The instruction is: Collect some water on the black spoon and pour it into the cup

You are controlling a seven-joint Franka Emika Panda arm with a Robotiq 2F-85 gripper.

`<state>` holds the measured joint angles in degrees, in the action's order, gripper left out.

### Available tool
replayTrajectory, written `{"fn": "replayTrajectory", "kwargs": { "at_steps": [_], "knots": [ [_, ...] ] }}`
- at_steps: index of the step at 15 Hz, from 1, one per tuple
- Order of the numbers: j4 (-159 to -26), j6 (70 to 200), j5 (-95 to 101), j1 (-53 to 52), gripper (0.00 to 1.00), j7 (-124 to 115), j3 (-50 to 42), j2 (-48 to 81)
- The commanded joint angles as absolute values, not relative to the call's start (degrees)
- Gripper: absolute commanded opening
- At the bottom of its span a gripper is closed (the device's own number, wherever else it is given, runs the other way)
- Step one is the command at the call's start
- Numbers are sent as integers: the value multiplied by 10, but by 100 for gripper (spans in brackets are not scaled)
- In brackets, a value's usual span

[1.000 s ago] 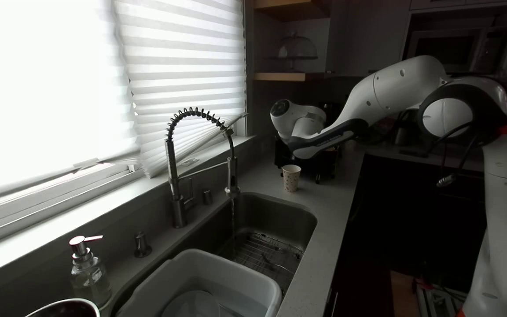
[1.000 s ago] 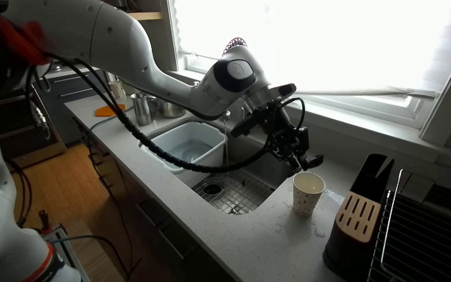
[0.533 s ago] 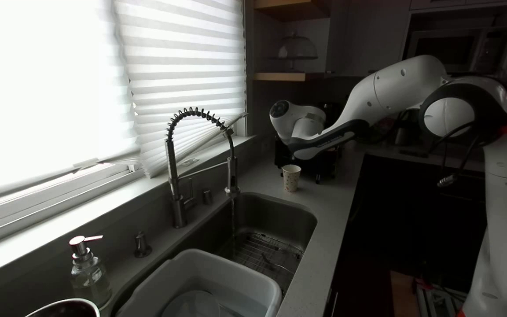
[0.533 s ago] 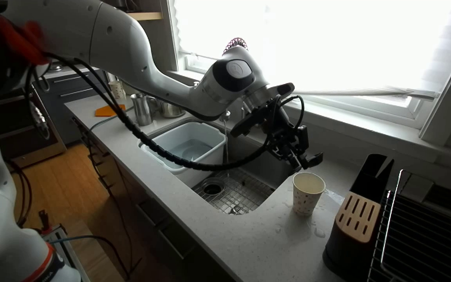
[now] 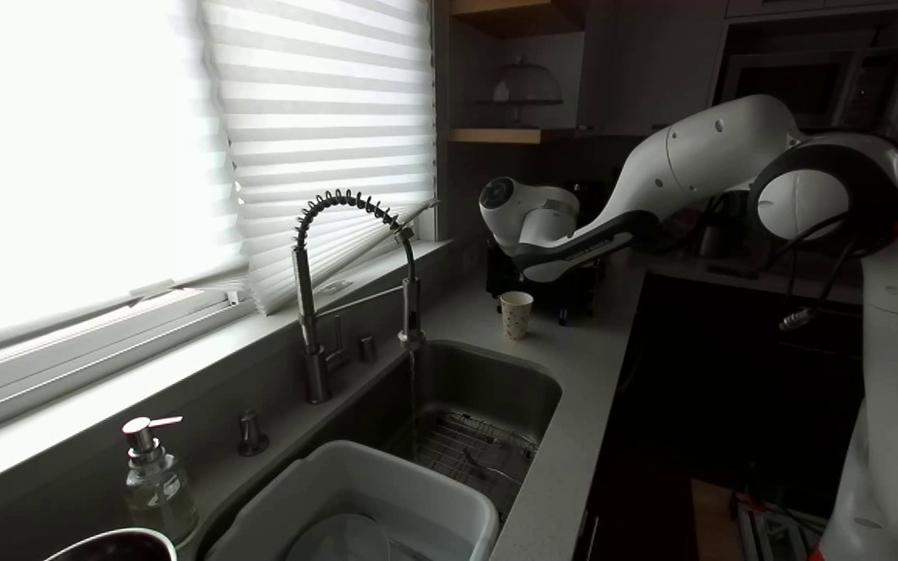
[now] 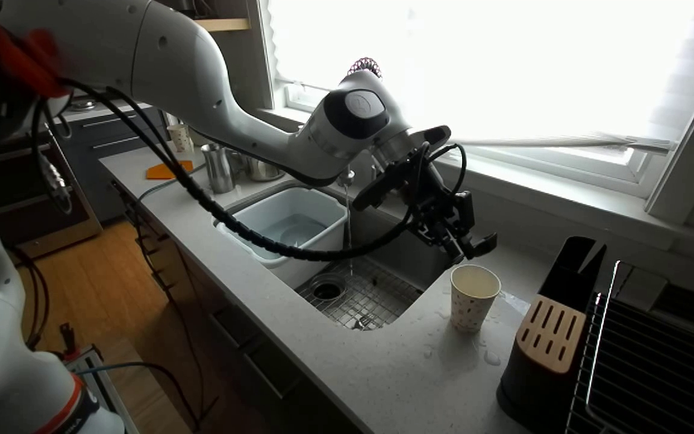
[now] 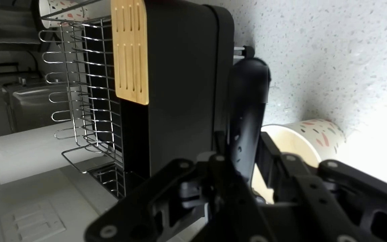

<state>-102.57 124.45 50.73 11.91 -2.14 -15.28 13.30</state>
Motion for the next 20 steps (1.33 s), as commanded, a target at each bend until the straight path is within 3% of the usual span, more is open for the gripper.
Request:
{"fn": "replayTrajectory", "kwargs": {
  "at_steps": [1,9,20],
  "knots": [
    [-1049,1241,540,118,6,-36,-151,115],
    [-1054,1236,559,121,6,-33,-148,111],
    [-1054,1235,363,144,6,-46,-151,91]
  ]
}}
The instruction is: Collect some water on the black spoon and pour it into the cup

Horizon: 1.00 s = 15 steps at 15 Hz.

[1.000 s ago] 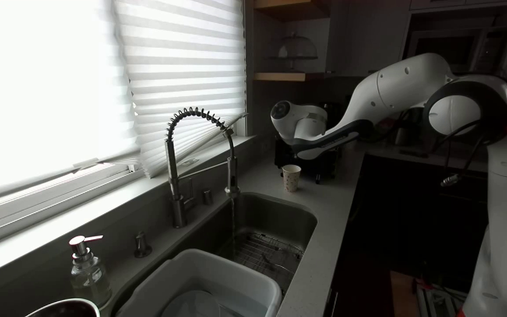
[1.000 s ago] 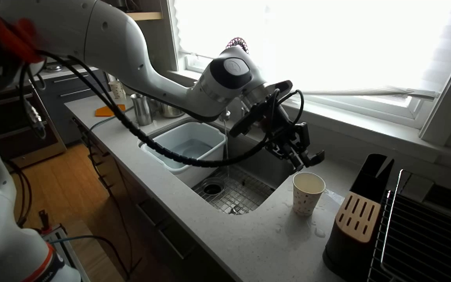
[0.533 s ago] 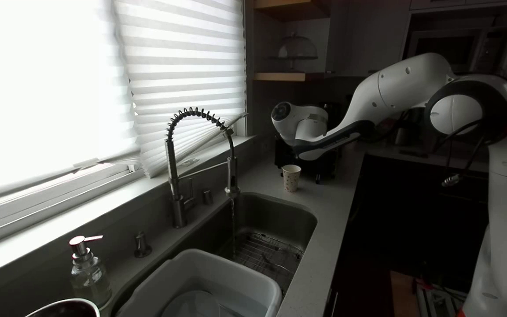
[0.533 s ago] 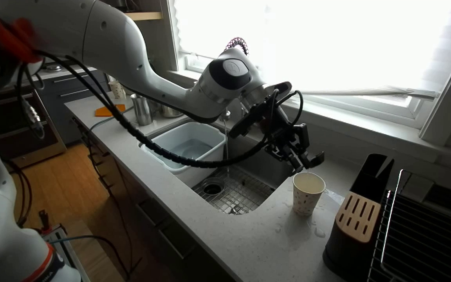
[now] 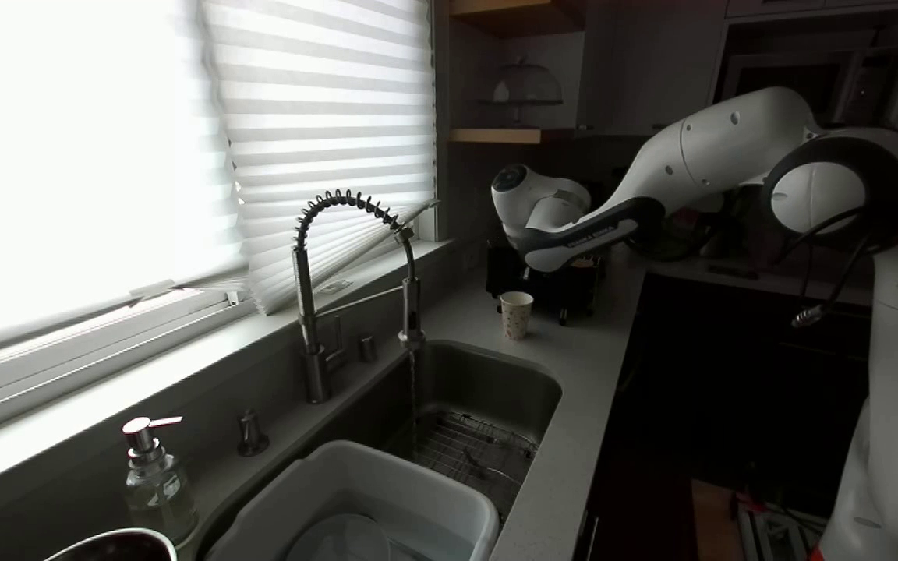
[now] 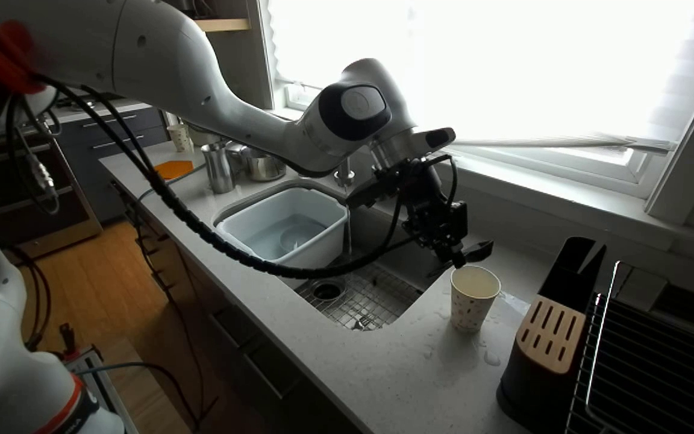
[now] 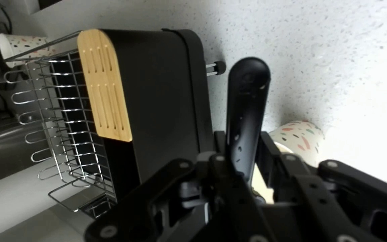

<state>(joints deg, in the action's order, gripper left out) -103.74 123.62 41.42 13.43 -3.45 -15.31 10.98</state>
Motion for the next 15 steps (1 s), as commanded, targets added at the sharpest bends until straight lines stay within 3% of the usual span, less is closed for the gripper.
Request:
{"fn": "replayTrajectory", "kwargs": {
  "at_steps": [1,15],
  "knots": [
    [-1055,1237,344,146,6,-48,-153,90],
    [-1130,1267,94,176,6,-136,-182,53]
  ]
}}
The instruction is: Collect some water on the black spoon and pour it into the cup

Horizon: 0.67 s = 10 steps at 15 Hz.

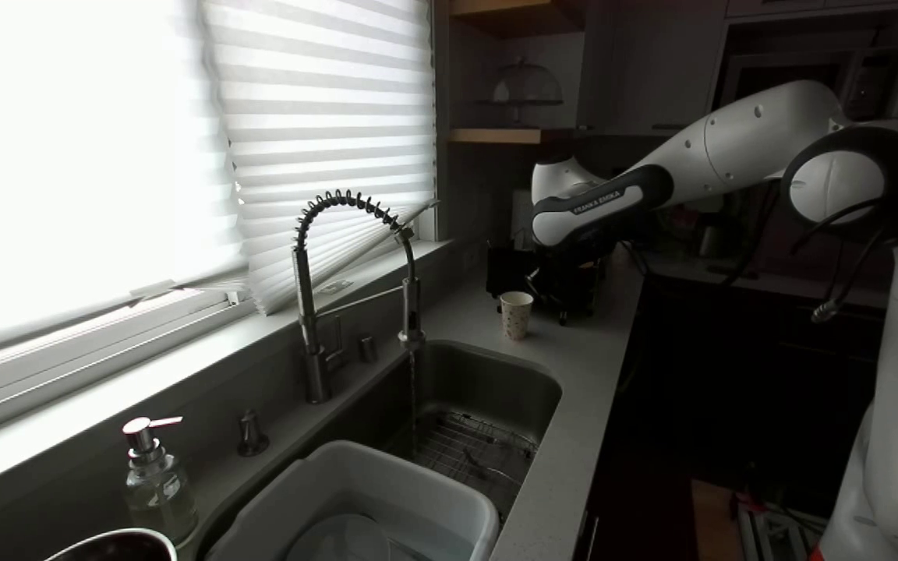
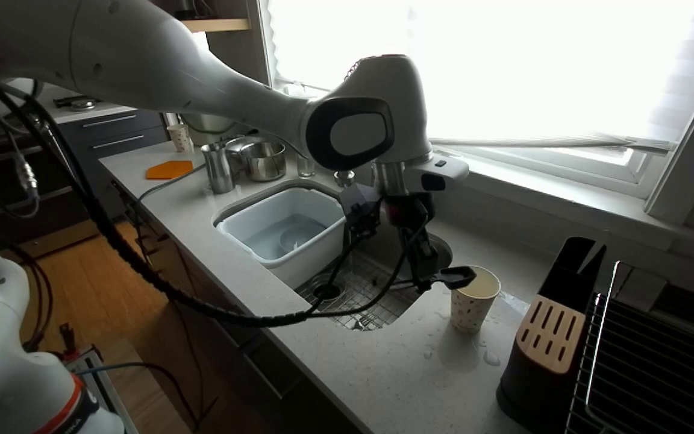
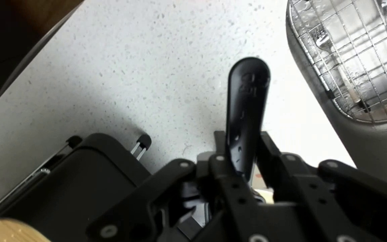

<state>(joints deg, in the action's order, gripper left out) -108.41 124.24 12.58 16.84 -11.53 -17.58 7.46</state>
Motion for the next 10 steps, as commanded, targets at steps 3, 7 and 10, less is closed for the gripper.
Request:
{"fn": "replayTrajectory", "kwargs": {
  "at_steps": [3,7,10],
  "knots": [
    [-1158,1284,79,181,6,-148,-189,49],
    [-1204,1327,57,185,6,-152,-194,48],
    [-1236,1361,36,188,6,-144,-196,51]
  ]
}}
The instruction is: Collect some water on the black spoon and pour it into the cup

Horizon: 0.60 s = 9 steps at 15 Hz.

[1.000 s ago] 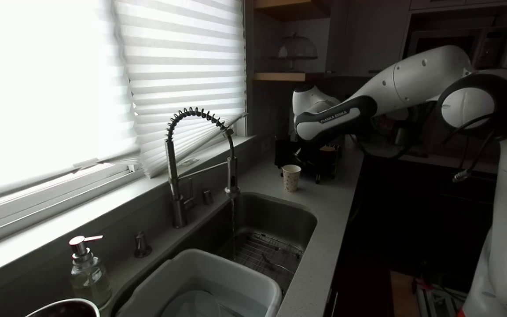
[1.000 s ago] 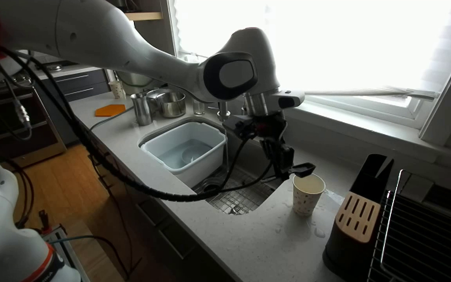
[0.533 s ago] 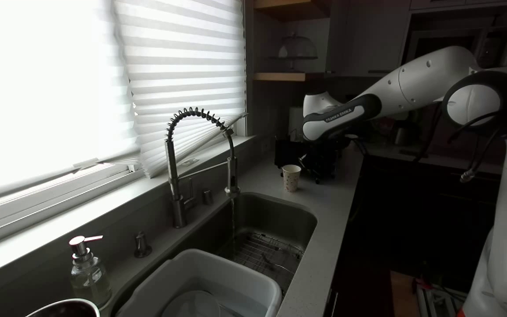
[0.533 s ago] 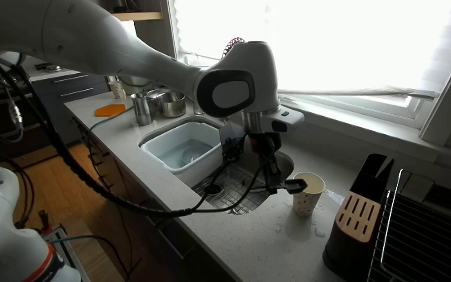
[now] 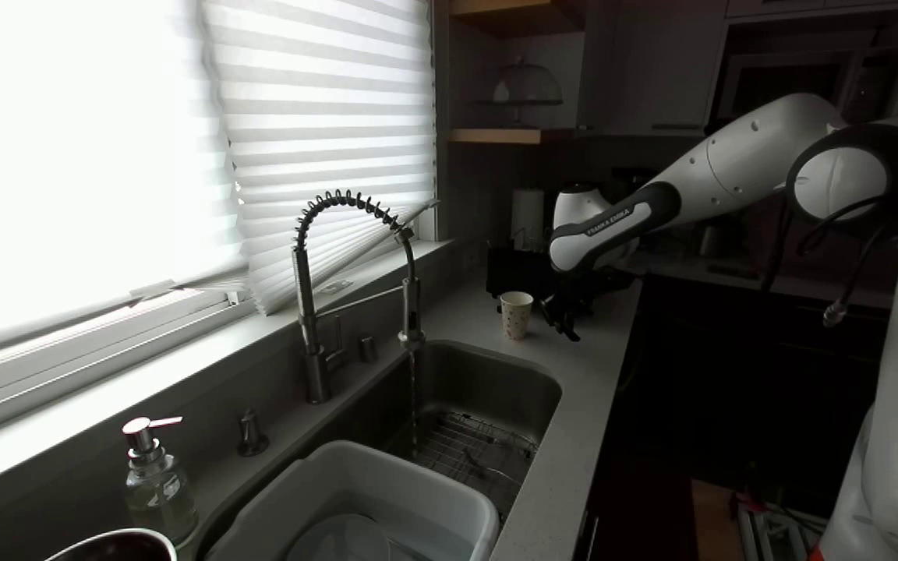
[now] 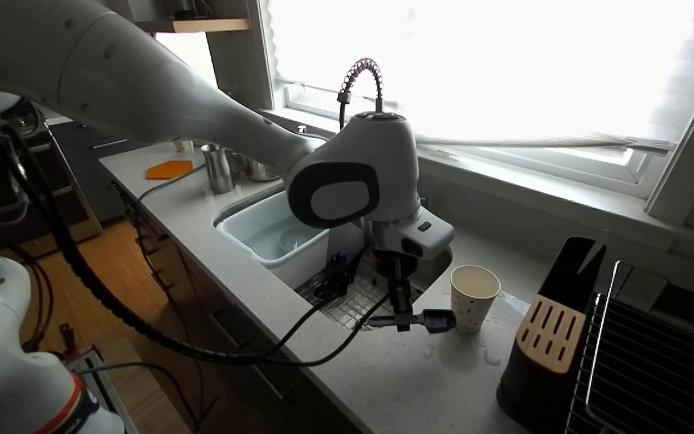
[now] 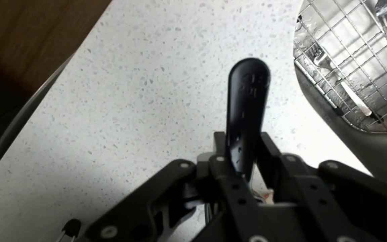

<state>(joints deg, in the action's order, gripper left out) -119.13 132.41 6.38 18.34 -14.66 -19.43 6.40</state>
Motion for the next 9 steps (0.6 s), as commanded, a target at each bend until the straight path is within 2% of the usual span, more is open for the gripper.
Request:
{"fn": "replayTrajectory", "kwargs": {
  "at_steps": [1,9],
  "knots": [
    [-1246,1376,24,190,6,-137,-195,53],
    [-1309,1466,-11,201,6,-117,-204,61]
  ]
}}
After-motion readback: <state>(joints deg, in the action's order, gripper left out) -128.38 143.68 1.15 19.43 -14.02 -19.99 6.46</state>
